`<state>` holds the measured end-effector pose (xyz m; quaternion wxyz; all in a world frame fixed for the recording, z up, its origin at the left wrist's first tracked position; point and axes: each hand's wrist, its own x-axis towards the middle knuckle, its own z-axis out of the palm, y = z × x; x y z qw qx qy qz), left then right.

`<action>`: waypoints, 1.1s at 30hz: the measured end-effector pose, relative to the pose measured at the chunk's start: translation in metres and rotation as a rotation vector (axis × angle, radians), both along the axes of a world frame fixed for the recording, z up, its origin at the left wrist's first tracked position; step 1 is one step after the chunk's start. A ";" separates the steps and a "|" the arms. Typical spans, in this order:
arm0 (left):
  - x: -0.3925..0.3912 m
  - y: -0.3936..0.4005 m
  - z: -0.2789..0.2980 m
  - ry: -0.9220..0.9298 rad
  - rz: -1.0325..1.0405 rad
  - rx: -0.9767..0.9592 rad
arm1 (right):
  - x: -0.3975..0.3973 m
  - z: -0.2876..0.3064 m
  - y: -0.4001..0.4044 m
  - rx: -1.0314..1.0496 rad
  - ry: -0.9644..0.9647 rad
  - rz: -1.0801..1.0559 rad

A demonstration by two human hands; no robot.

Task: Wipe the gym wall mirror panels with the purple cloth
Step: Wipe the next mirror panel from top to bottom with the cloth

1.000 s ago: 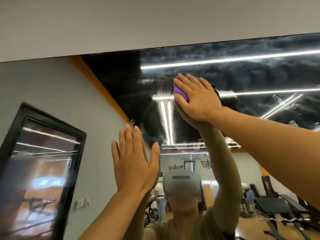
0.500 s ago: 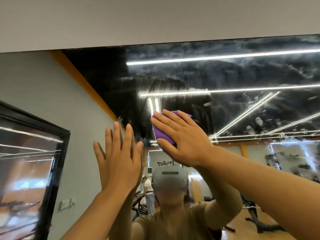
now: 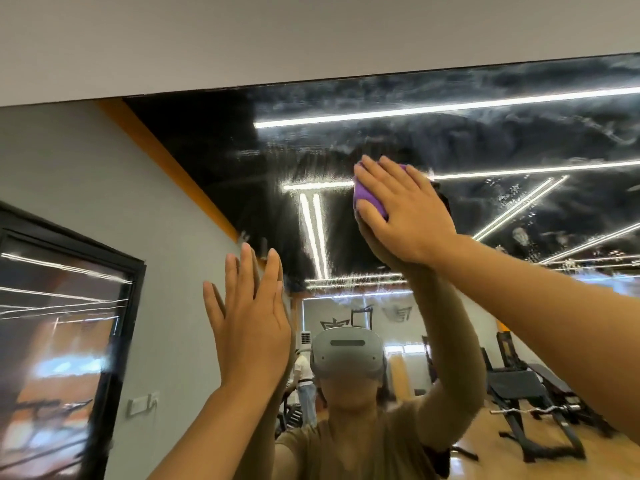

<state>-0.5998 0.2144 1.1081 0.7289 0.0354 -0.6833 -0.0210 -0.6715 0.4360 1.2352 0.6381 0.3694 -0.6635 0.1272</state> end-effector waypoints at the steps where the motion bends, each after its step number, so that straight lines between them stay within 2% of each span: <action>1: -0.001 0.002 0.000 0.010 -0.009 -0.010 | 0.000 -0.019 0.003 0.047 0.020 0.010; 6: -0.002 0.021 0.001 0.053 -0.020 -0.039 | -0.009 -0.083 0.026 0.243 0.090 0.022; 9: 0.000 0.034 0.002 0.050 0.000 -0.037 | -0.012 -0.079 0.036 0.304 0.108 -0.010; 12: 0.001 0.042 0.001 -0.032 -0.059 0.023 | -0.018 -0.059 0.042 0.340 0.138 -0.022; 18: 0.000 0.054 -0.001 -0.110 0.099 0.070 | -0.027 0.031 0.062 -0.010 0.007 -0.030; 21: -0.003 0.055 -0.001 -0.117 0.126 0.063 | -0.032 0.049 0.066 -0.096 -0.039 -0.046; 25: -0.006 0.052 -0.004 -0.115 0.166 0.052 | -0.031 0.018 0.064 -0.082 -0.017 0.009; 30: -0.010 0.065 -0.005 -0.067 0.049 0.004 | -0.037 -0.059 0.088 0.137 0.059 0.050; 33: -0.015 0.083 -0.005 -0.051 0.013 0.010 | -0.045 -0.081 0.102 0.225 0.077 0.021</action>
